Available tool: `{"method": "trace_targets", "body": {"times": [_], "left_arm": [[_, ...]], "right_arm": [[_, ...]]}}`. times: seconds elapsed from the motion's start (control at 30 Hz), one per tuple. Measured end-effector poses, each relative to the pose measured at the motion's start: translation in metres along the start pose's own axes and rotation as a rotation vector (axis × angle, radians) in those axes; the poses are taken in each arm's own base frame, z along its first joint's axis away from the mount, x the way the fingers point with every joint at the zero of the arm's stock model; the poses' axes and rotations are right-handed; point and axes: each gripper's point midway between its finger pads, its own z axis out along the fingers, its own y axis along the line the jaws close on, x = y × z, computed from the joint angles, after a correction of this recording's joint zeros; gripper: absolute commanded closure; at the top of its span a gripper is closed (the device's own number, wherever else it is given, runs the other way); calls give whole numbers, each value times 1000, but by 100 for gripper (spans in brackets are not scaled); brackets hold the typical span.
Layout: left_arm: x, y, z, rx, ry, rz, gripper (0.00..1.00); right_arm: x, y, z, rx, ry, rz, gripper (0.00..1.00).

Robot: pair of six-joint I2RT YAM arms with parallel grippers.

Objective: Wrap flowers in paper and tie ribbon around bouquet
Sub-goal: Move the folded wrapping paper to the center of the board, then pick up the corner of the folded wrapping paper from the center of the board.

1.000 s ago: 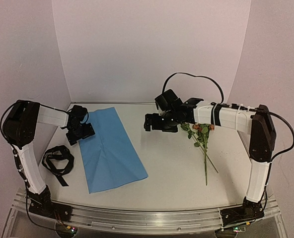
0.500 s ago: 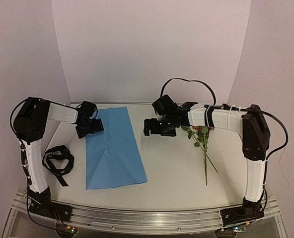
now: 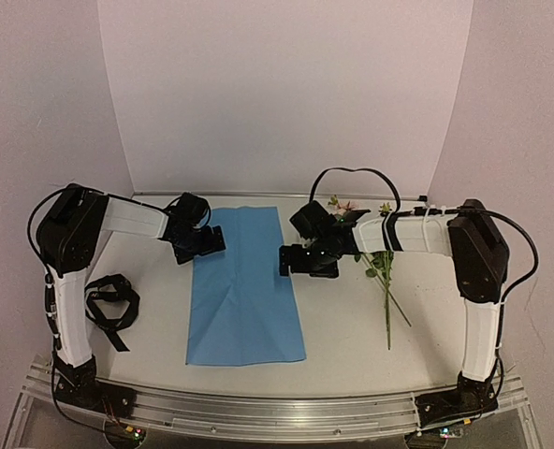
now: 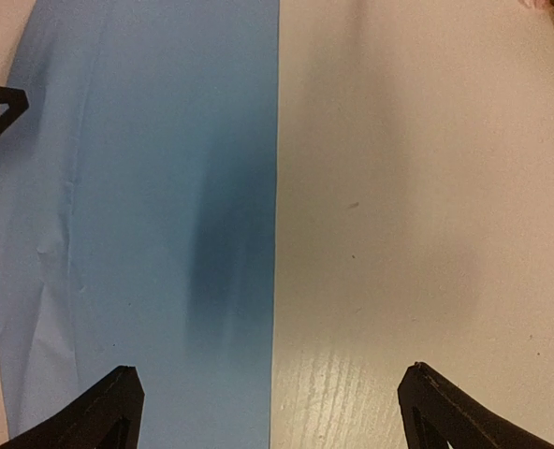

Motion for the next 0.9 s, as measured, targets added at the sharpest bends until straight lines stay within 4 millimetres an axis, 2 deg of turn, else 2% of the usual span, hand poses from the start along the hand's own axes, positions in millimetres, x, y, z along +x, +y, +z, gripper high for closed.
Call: {"method": "trace_targets", "body": {"times": [0.17,0.47,0.7,0.9], "left_arm": [[12,-17,-4,52,30,-5,0],[25,-27,-11,118,86,-24,0],[33,-19,-19,89,117,-27,1],[42,-8,-31,47,143,-14,13]], "right_arm": [[17,-12,7,25,33,19,5],[35,-23,7,35,63,59,18],[45,-26,10,27,86,78,21],[51,-28,11,25,99,89,23]]}}
